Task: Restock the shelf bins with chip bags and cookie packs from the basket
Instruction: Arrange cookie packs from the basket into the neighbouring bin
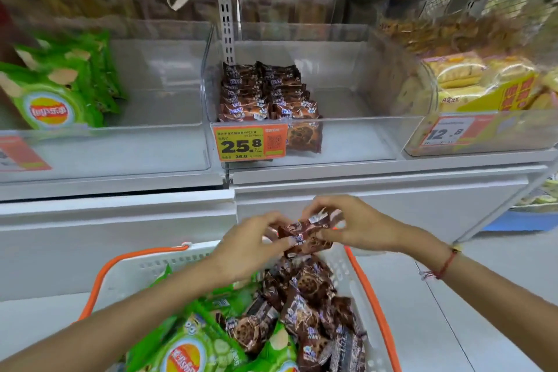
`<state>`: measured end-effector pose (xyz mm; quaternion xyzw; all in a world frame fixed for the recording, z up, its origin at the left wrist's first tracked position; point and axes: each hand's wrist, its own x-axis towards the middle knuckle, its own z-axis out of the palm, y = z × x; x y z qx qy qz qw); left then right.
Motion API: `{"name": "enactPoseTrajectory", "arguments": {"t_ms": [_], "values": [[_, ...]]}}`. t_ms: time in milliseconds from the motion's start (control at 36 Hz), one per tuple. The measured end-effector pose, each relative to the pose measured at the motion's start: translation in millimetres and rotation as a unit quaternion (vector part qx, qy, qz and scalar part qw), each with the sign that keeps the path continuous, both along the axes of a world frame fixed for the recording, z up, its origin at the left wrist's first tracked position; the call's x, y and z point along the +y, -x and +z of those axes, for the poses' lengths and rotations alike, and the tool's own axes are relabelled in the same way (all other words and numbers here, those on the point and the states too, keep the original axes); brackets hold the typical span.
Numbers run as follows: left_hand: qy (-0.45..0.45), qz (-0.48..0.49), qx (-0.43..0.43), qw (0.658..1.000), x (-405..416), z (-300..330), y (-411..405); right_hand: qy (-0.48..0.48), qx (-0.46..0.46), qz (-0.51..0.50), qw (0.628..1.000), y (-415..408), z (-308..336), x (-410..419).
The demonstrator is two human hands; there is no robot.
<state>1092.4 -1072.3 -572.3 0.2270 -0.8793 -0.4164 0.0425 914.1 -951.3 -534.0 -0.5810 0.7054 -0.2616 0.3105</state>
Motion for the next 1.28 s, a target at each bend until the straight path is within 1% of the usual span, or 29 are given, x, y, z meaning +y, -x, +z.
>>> {"name": "enactPoseTrajectory", "arguments": {"t_ms": [83,167,222,278,333,389,417,444,472,528,583,667,750,806,861,944,1056,1111,1194,1222,1278], "values": [[0.060,0.030,0.072,0.995,-11,53,8,0.082,0.022,-0.012,0.996,8,48,-10],[0.082,0.030,0.156,0.984,-27,100,19,0.149,0.057,-0.015,0.987,15,95,-18],[0.110,0.027,0.183,0.977,-40,127,29,0.184,0.067,-0.016,0.980,21,122,-24],[0.143,0.023,0.189,0.971,-56,149,41,0.194,0.069,-0.016,0.978,28,145,-31],[0.146,0.008,0.166,0.975,-73,167,53,0.162,0.044,-0.032,0.985,38,164,-42],[0.154,-0.005,0.126,0.980,-90,177,62,0.086,-0.017,-0.107,0.990,52,174,-60],[0.157,-0.009,0.108,0.982,-98,178,66,0.043,-0.032,-0.156,0.986,61,173,-70],[0.159,-0.015,0.094,0.983,-105,179,69,-0.001,-0.023,-0.193,0.981,70,171,-80],[0.161,-0.018,0.079,0.984,-110,178,72,-0.045,0.007,-0.210,0.977,80,167,-90],[0.157,-0.028,0.054,0.986,-119,174,77,-0.129,0.072,-0.201,0.968,97,157,-106],[0.144,-0.038,0.046,0.988,-124,169,81,-0.212,0.110,-0.167,0.956,105,149,-118],[0.122,-0.049,0.039,0.990,-133,164,84,-0.315,0.118,-0.140,0.931,103,139,-130],[0.108,-0.074,0.011,0.991,-138,164,83,-0.370,0.101,-0.120,0.916,96,128,-141],[0.106,-0.086,-0.005,0.991,-138,165,84,-0.371,0.095,-0.121,0.916,94,123,-145],[0.122,-0.091,-0.022,0.988,-136,165,87,-0.347,0.085,-0.145,0.923,96,119,-147],[0.153,-0.095,-0.050,0.982,-132,162,94,-0.316,0.035,-0.177,0.931,100,115,-148],[0.228,-0.094,-0.101,0.964,-121,155,108,-0.252,-0.046,-0.216,0.942,103,107,-144],[0.265,-0.091,-0.119,0.952,-115,152,114,-0.223,-0.053,-0.220,0.948,102,104,-141],[0.308,-0.078,-0.145,0.937,-110,154,120,-0.178,-0.038,-0.198,0.963,100,108,-134],[0.317,-0.073,-0.154,0.933,-109,155,121,-0.180,-0.036,-0.176,0.967,98,113,-130],[0.325,-0.066,-0.173,0.927,-110,157,122,-0.213,-0.026,-0.125,0.969,93,124,-123]]}}
